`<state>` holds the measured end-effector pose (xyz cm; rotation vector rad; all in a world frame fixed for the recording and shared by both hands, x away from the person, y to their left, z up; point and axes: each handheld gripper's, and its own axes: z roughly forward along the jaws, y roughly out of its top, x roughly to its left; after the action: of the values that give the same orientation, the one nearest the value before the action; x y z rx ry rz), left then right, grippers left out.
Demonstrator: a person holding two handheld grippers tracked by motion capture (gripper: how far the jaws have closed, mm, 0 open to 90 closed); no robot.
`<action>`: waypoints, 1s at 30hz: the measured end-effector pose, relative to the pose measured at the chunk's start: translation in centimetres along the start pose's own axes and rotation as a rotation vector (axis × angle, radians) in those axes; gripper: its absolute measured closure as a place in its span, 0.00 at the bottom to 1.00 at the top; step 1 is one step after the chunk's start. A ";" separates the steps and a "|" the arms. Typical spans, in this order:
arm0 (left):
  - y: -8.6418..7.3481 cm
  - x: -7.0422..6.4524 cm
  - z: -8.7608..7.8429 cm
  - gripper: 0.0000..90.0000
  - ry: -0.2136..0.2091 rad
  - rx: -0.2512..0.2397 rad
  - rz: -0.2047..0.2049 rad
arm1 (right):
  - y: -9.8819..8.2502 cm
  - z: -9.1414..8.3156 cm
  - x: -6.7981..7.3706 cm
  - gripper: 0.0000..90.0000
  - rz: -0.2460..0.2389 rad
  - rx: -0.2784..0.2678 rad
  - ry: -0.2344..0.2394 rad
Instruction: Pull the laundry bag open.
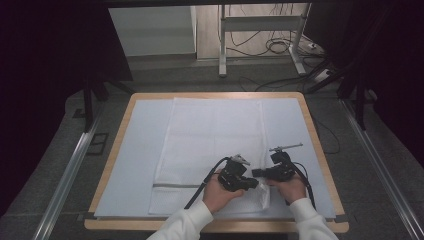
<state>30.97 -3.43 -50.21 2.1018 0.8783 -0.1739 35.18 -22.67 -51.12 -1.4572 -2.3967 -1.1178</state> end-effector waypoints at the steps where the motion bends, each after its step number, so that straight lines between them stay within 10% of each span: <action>1: 0.0 0.0 0.0 0.97 -0.001 0.001 -0.001 | 0.0 0.0 0.0 0.98 0.001 0.000 0.002; 30: -0.9 2.3 0.7 0.97 -0.043 0.030 -0.085 | -0.2 -0.4 0.3 0.99 -0.089 -0.003 0.005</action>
<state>32.23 -2.37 -52.19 2.0815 0.9450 -0.2773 34.77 -22.77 -50.76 -1.3586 -2.4797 -1.1429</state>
